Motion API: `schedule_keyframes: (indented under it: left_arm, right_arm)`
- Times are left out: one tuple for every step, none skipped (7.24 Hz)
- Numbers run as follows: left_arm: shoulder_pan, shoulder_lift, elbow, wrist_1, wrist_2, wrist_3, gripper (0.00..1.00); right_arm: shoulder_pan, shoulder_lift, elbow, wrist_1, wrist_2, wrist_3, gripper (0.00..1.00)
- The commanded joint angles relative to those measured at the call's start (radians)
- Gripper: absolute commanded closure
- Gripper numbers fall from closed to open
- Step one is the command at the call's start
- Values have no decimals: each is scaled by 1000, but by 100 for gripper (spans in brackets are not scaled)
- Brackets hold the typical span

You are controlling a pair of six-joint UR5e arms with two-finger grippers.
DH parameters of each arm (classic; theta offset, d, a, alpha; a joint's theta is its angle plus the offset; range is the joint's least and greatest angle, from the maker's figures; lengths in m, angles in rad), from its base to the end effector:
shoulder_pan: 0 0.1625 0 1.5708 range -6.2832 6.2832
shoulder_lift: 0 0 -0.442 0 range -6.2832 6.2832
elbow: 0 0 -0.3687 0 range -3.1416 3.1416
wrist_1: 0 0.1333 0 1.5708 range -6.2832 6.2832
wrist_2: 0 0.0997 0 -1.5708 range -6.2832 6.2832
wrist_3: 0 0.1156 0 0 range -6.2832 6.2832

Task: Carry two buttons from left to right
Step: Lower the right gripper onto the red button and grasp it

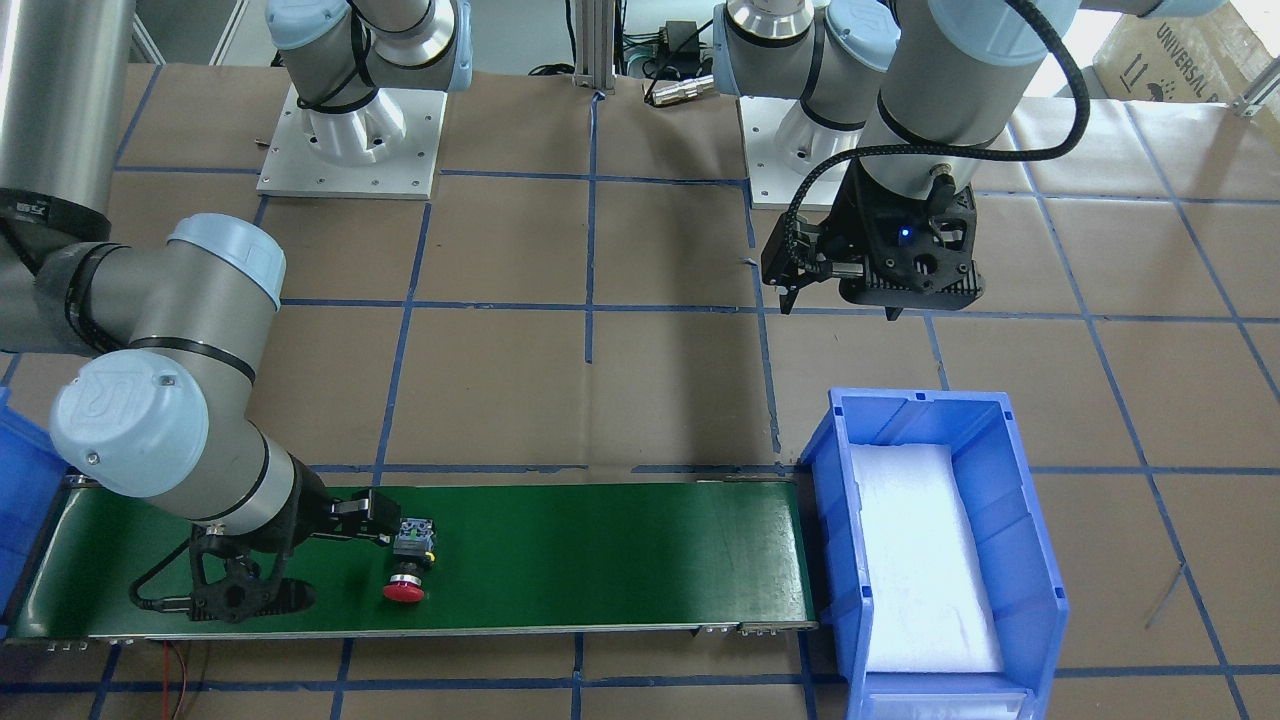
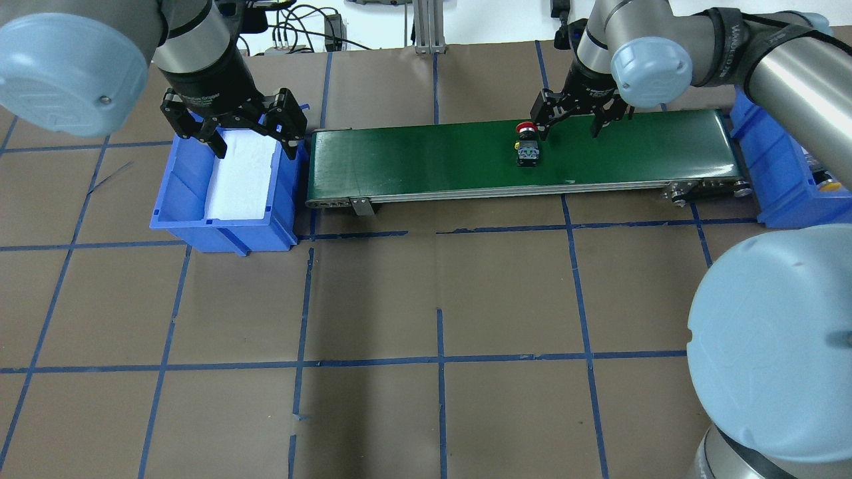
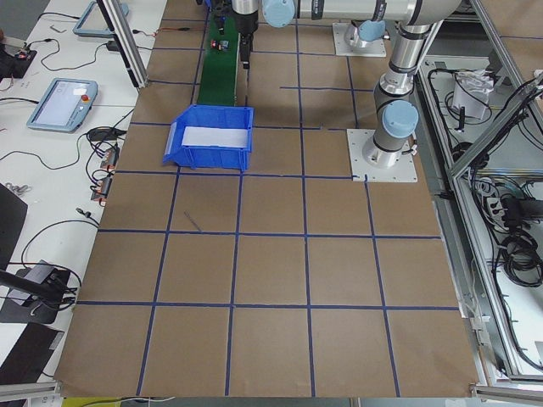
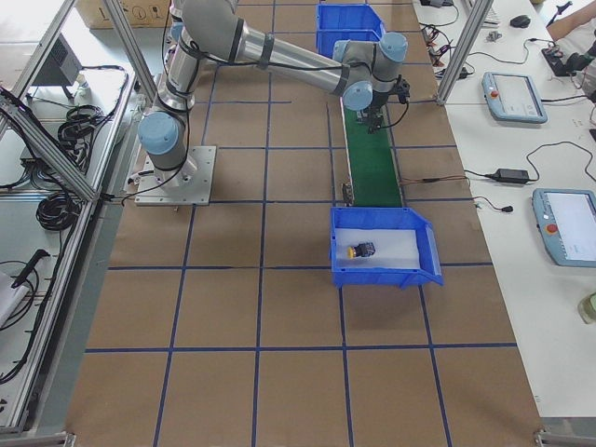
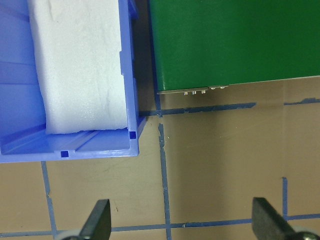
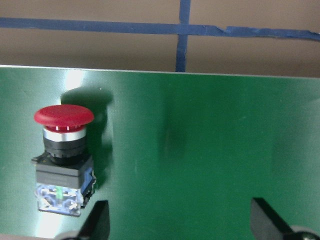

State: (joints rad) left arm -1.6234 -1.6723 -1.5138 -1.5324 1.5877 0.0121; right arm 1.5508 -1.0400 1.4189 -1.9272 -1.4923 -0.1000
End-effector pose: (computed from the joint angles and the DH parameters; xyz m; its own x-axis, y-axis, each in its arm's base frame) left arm -0.1581 -0.5045 0.4696 -0.9978 0.0648 -0.0168 0.0647 0.9979 0.0063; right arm 0.1291 -0.6661 0.2898 -0.9937 -0.0782 -0.0802 -0.0796 0.9967 0.0146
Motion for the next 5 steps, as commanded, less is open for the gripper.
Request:
schedule_keyframes:
  left_arm:
    - [-1,3,0,-2,0,2,0]
    - [-1,5,-2,-2,0,3,0]
    - [-1,5,-2,-2,0,3,0]
    - [-1,3,0,-2,0,3,0]
    - [-1,3,0,0,0,3,0]
  right_arm:
    - [8,1,12,-6,23,57,2]
    - [9,3,15,-7,38,65,2]
    - [8,5,15,-7,37,63,2]
    - [9,8,15,-7,38,60,3]
    - [9,8,18,-7,38,66,3]
